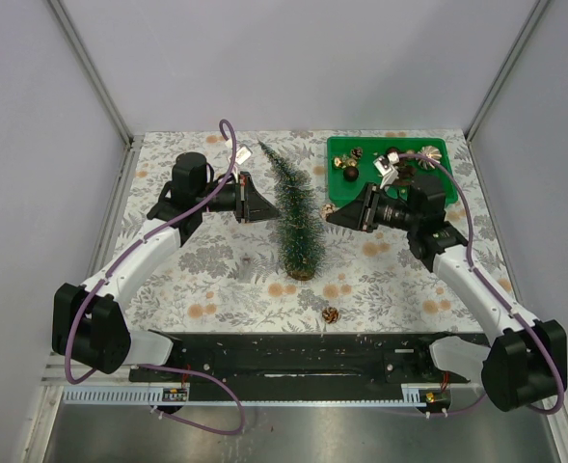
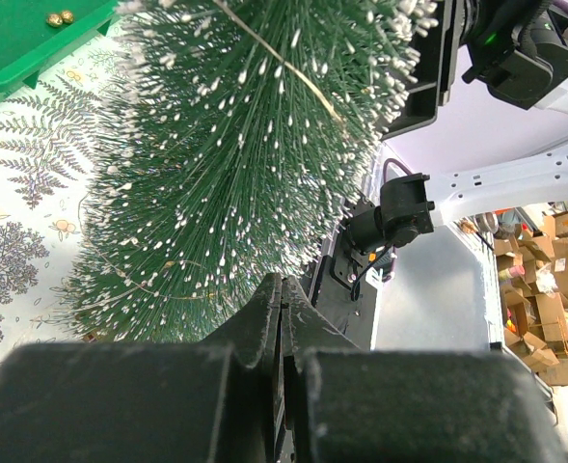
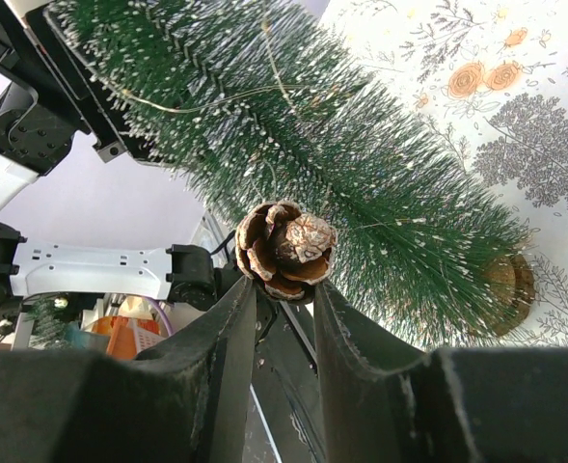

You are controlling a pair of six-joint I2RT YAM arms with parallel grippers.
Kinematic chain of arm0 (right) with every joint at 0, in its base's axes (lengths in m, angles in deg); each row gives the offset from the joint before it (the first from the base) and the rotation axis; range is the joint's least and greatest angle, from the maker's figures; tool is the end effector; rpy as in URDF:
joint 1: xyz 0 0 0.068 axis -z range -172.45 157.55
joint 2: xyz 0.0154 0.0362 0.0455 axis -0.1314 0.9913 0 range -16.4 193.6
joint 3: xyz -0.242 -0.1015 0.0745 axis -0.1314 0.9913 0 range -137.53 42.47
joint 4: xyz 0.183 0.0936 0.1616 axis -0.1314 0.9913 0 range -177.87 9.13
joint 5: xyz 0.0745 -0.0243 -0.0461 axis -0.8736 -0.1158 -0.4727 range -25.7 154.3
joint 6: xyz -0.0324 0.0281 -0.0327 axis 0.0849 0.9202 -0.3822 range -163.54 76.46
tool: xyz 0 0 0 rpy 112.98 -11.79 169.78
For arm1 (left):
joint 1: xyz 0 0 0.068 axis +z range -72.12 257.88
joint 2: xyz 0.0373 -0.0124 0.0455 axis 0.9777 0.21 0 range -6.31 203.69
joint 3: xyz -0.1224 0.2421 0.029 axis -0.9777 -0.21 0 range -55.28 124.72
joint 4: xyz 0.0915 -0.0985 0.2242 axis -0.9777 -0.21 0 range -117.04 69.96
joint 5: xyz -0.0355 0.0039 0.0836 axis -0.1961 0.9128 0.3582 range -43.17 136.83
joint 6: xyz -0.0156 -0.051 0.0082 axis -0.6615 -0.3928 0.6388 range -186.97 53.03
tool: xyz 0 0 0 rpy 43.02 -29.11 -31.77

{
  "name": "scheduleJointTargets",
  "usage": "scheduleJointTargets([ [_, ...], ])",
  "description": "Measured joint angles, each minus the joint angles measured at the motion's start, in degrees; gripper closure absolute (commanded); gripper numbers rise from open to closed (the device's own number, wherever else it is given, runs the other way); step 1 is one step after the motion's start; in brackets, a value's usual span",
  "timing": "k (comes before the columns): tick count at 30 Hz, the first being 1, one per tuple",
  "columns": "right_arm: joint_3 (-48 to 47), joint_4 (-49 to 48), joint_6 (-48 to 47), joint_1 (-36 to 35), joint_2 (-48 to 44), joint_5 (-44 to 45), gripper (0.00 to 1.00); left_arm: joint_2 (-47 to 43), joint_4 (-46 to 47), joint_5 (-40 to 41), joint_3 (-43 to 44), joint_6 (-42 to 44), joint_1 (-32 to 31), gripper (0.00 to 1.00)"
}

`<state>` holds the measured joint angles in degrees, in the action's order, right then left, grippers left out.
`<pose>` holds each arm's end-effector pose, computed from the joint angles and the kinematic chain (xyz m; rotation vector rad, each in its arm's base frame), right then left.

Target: Decorate the small christmas tree

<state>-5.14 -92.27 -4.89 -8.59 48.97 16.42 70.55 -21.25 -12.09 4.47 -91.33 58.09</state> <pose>0.2394 0.0967 0.3132 -0.2758 1.9425 1.4031 0.2714 -0.1301 0.3268 0.6812 1.8815 -1.4727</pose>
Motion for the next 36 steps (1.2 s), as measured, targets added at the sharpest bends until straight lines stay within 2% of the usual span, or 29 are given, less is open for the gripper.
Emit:
scheduleJointTargets([
  [22, -0.1, -5.3, 2.4, -1.4, 3.2, -1.2, 0.87, 0.0, 0.0, 0.0, 0.0, 0.2, 0.0, 1.0],
  [36, 0.2, -0.9, -1.0, -1.8, 1.8, 0.8, 0.88, 0.0, 0.0, 0.0, 0.0, 0.2, 0.0, 1.0],
])
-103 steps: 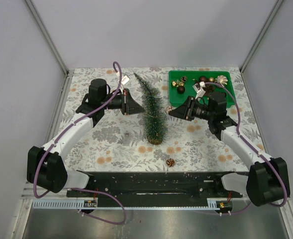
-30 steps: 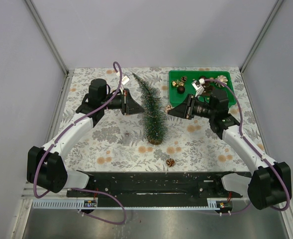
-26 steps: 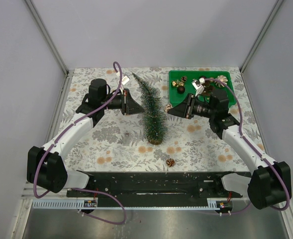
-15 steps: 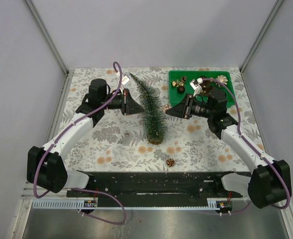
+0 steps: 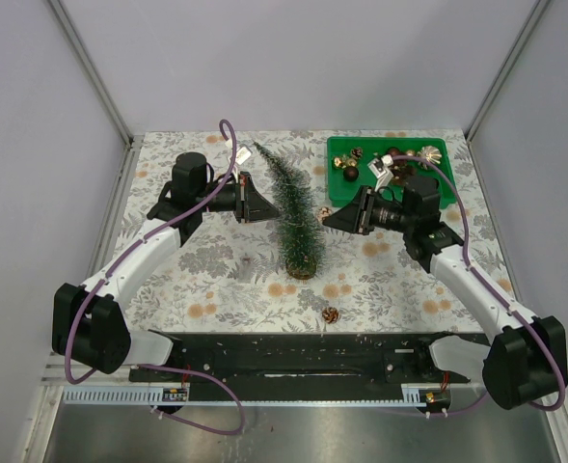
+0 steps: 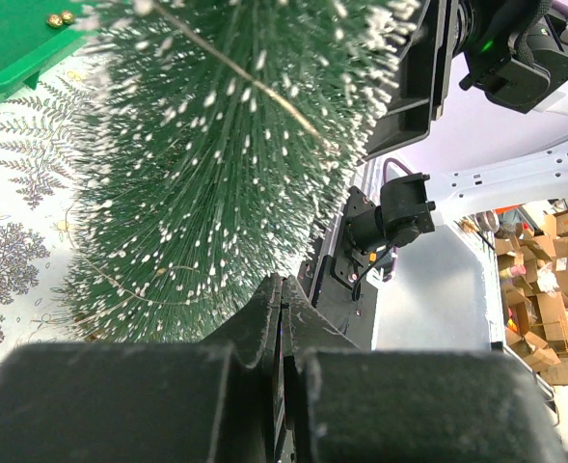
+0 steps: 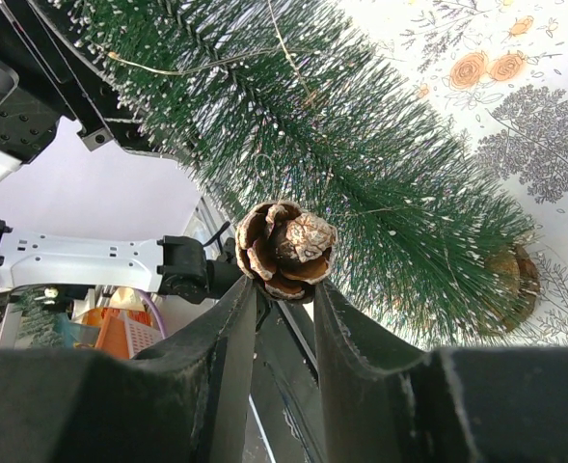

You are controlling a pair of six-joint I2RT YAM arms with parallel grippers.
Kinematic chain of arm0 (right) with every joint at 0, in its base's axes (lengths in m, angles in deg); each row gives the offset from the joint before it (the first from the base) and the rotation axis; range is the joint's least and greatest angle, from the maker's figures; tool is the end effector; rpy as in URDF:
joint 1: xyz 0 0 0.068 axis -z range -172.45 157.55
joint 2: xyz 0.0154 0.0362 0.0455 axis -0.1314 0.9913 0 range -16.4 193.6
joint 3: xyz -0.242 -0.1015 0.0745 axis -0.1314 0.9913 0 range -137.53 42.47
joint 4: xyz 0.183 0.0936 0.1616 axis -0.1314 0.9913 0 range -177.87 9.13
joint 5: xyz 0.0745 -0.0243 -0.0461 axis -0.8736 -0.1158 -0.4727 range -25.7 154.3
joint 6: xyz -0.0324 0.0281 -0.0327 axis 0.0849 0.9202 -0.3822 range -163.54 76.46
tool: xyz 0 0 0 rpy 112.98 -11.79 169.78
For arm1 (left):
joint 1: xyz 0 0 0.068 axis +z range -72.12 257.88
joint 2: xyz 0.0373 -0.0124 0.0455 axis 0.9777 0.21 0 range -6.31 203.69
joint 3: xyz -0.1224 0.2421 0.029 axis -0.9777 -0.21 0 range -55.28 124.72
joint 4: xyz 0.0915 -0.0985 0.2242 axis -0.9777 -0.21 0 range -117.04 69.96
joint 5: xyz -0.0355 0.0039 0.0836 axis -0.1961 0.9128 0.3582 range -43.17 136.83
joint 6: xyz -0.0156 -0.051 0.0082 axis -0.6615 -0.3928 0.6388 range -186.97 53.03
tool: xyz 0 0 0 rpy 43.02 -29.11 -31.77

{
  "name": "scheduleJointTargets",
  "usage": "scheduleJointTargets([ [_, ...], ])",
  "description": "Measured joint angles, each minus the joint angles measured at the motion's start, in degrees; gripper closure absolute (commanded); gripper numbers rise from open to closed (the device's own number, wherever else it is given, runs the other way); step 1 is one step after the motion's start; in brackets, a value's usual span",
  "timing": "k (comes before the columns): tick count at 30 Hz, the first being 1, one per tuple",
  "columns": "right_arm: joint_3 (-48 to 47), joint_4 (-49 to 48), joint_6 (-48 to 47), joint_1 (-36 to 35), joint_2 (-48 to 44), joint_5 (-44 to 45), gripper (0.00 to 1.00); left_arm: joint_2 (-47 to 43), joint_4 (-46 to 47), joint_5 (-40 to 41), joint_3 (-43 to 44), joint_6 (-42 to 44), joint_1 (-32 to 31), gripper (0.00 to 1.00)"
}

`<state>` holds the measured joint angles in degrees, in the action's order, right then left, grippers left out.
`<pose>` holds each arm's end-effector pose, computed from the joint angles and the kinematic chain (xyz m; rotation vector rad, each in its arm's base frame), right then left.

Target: Decorate the small christmas tree

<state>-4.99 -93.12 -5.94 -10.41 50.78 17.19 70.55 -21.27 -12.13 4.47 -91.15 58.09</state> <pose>0.2427 0.1061 0.3061 -0.3047 1.9580 1.4021 0.2713 -0.1301 0.3267 0.6842 1.8798 -1.4715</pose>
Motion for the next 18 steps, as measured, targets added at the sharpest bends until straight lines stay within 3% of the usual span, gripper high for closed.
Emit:
scheduleJointTargets([
  [11, 1.8, 2.5, -2.9, 0.0, -0.8, 1.8, 0.87, 0.0, 0.0, 0.0, 0.0, 0.0, 0.0, 1.0],
  [18, 2.1, 2.6, -3.3, -0.1, -0.8, 2.7, 0.8, 0.0, 0.0, 0.0, 0.0, 0.0, 0.0, 1.0],
])
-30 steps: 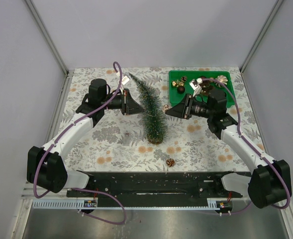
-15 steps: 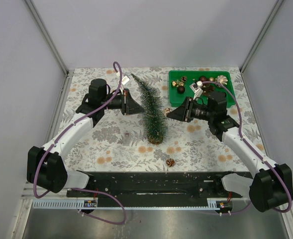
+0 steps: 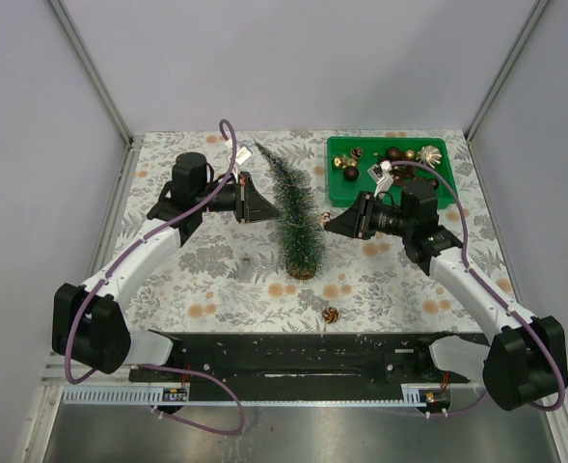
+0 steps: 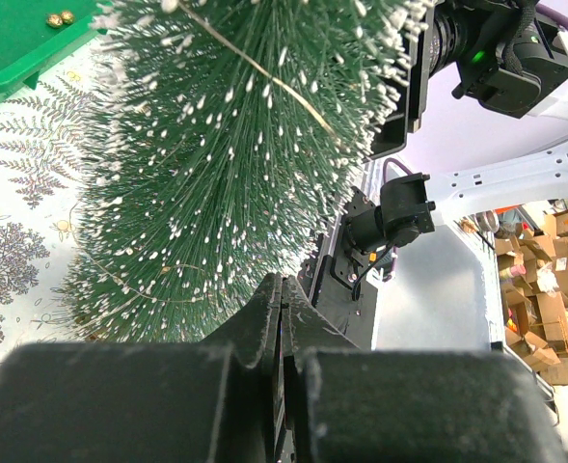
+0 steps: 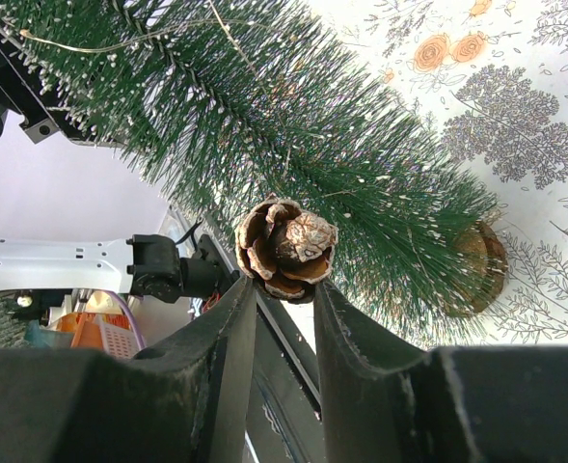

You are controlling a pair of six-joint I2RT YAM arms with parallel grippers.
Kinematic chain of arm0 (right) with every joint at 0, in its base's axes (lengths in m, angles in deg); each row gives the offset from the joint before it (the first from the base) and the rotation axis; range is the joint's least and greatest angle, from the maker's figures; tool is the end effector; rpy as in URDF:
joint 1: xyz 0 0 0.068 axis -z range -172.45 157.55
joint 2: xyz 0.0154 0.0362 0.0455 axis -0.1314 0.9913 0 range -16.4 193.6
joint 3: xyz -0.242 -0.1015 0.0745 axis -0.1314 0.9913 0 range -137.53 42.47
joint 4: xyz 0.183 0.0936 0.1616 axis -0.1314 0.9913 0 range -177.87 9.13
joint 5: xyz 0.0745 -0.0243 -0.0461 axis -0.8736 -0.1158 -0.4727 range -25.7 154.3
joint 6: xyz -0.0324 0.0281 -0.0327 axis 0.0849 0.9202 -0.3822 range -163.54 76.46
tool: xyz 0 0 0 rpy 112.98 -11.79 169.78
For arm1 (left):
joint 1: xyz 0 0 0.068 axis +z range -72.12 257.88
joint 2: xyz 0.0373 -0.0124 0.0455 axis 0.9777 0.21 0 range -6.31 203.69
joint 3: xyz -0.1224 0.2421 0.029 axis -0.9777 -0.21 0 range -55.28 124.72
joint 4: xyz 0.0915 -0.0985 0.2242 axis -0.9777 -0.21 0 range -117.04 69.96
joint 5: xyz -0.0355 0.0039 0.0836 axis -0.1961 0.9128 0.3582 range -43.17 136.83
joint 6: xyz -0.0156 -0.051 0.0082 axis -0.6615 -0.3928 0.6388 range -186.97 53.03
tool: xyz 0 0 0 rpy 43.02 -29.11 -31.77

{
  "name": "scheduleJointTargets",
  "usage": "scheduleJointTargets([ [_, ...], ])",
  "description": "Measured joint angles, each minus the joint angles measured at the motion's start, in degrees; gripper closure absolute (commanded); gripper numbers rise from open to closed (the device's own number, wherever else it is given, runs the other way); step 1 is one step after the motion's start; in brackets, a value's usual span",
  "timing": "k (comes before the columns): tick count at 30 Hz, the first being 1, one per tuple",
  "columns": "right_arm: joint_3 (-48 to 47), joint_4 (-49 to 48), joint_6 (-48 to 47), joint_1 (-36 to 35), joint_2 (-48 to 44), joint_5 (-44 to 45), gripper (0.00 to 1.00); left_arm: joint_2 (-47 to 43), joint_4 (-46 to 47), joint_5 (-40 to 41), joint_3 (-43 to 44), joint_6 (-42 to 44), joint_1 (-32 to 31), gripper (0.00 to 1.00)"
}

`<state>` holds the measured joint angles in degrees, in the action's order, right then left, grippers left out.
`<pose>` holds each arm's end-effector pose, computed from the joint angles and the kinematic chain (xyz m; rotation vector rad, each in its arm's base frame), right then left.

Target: Decorate the small christmas tree

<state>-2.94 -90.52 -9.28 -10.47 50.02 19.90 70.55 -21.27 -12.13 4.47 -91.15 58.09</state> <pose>0.2386 0.1038 0.2923 -0.2922 2.0045 1.3298 0.2713 -0.1301 0.3267 0.6842 1.8798 -1.4715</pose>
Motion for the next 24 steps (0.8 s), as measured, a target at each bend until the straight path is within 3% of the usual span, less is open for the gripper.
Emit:
scheduleJointTargets([
  [10, 0.1, 0.0, -0.1, 0.0, 0.2, 0.4, 0.53, 0.0, 0.0, 0.0, 0.0, 0.0, 0.0, 1.0],
  [24, 0.4, 0.0, -0.4, 0.0, 0.2, 1.0, 0.4, 0.0, 0.0, 0.0, 0.0, 0.0, 0.0, 1.0],
])
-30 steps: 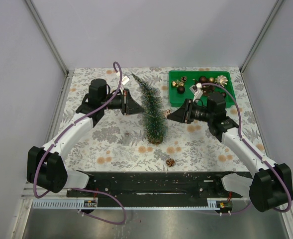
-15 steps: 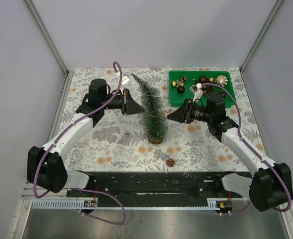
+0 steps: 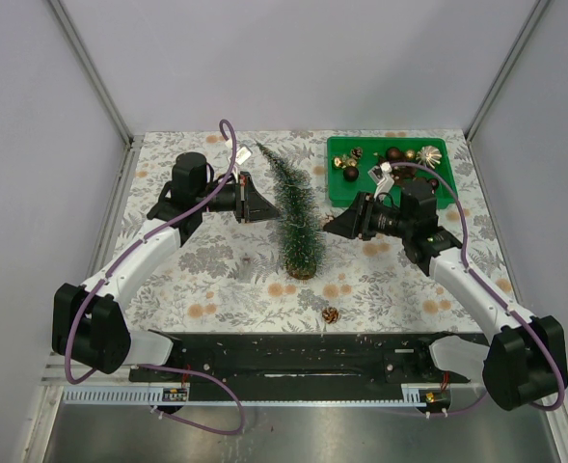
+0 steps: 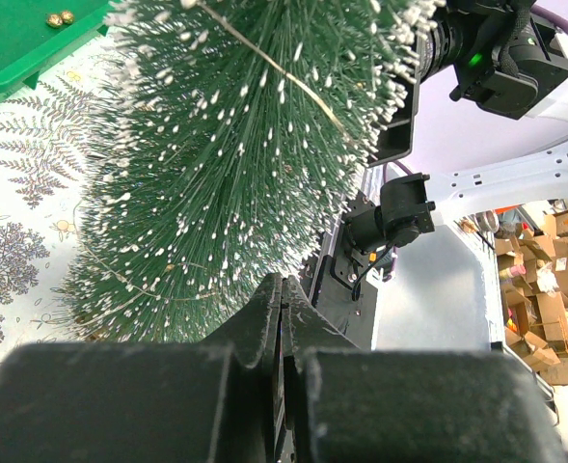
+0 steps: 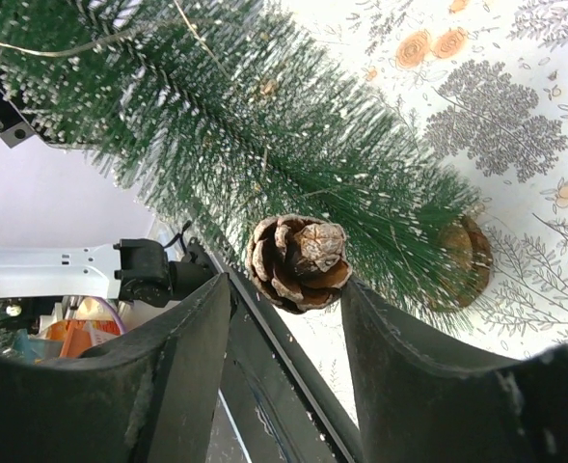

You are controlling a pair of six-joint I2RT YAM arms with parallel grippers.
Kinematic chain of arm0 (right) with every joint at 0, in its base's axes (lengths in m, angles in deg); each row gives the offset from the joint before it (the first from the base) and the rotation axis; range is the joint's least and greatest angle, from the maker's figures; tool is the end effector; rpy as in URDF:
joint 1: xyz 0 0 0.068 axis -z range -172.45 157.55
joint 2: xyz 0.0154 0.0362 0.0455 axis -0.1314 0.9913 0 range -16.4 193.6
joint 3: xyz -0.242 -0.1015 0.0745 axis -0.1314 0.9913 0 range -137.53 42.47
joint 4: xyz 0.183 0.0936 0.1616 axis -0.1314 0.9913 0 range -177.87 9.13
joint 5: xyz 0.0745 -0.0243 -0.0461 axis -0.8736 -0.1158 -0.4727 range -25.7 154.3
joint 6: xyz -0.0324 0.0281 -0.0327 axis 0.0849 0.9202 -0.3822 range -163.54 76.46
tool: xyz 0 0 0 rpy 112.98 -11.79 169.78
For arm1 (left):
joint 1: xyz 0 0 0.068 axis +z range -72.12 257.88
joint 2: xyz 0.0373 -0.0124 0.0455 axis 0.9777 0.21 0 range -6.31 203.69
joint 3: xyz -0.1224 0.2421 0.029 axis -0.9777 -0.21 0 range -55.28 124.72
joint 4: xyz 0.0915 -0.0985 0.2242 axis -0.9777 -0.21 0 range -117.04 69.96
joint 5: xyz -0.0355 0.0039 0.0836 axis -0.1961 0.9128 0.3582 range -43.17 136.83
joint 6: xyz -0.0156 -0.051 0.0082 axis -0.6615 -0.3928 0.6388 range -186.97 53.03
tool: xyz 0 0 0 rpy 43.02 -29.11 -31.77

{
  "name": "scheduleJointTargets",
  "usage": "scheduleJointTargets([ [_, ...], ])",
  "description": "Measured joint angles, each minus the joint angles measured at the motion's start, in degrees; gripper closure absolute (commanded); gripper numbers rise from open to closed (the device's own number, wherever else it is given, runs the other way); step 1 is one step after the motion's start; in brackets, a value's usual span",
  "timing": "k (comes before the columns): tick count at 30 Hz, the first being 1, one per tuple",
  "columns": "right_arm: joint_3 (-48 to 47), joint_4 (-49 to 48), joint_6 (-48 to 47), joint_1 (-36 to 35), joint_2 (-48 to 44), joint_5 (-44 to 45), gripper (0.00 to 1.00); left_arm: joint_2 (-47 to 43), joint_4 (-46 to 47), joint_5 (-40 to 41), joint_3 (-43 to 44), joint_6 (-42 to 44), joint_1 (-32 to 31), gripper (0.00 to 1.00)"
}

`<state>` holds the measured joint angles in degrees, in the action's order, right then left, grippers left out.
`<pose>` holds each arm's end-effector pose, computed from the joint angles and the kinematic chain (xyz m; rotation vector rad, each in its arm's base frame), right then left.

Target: Decorate the small christmas tree

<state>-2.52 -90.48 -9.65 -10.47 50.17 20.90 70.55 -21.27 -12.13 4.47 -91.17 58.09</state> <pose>0.2391 0.1035 0.2889 -0.2802 2.0134 1.3105 0.2713 -0.1301 0.3267 0.6840 1.8800 -1.4717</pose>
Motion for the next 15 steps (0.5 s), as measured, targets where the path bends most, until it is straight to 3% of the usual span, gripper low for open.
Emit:
scheduleJointTargets([
  [15, 1.3, 3.2, -1.9, 0.0, -3.3, 3.8, 0.36, 0.0, 0.0, 0.0, 0.0, 0.0, 0.0, 1.0],
])
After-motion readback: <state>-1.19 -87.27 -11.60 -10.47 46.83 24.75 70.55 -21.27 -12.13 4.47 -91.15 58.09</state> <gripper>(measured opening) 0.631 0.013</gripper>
